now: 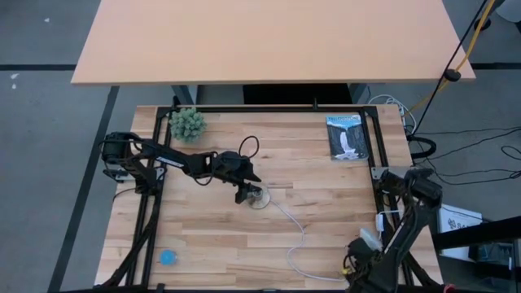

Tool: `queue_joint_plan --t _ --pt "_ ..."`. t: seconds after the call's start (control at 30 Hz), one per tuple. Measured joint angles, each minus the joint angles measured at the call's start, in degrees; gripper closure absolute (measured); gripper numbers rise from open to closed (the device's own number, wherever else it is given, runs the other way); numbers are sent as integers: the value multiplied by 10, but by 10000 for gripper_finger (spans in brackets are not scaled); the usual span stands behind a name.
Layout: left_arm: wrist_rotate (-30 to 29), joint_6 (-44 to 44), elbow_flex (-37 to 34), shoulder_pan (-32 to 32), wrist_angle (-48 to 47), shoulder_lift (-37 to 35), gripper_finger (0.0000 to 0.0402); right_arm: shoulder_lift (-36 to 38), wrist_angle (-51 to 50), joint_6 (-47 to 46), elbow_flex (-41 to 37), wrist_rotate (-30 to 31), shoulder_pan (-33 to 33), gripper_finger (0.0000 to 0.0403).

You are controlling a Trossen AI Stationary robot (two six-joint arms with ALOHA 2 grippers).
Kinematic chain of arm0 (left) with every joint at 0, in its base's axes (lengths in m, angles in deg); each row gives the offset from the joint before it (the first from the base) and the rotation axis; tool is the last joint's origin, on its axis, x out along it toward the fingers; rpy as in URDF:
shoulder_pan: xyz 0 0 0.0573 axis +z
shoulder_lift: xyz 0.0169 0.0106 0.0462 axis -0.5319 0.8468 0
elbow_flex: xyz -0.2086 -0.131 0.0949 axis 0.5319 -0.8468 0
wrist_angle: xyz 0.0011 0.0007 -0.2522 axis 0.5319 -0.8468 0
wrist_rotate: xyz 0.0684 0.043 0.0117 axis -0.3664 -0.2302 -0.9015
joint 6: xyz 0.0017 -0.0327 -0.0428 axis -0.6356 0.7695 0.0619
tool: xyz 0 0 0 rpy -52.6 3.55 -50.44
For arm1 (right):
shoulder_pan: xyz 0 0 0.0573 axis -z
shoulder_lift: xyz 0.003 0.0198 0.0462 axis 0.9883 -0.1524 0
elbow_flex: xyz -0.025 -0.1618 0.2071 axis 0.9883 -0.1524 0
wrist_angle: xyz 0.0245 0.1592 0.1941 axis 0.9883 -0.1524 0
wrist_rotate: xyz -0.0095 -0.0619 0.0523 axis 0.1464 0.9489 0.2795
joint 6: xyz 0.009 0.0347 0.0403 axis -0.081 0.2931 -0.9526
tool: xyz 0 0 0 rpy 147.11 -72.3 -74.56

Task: Screw lightbulb
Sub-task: Insert the white light bulb into the gold lamp

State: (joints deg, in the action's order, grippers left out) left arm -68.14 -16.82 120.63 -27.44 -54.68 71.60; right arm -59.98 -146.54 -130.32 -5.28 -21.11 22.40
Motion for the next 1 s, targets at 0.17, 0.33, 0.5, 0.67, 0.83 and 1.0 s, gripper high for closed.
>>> queue_joint_plan --t 0.17,0.33,0.5,0.67,0.83,1.0 --pt "0 0 0 0 5 0 224 -15 -94 -21 0 96 15 316" --pt "0 2 0 -2 5 0 223 -14 -74 -4 0 110 30 316" --pt "0 0 0 -3 5 0 224 -10 -75 -25 17 107 29 316" --pt "0 0 0 -3 5 0 224 2 -46 -62 38 94 29 316" --pt "0 0 0 -3 5 0 223 4 8 -62 44 95 38 313" --pt "0 0 0 -3 5 0 224 4 57 -46 44 130 37 277"
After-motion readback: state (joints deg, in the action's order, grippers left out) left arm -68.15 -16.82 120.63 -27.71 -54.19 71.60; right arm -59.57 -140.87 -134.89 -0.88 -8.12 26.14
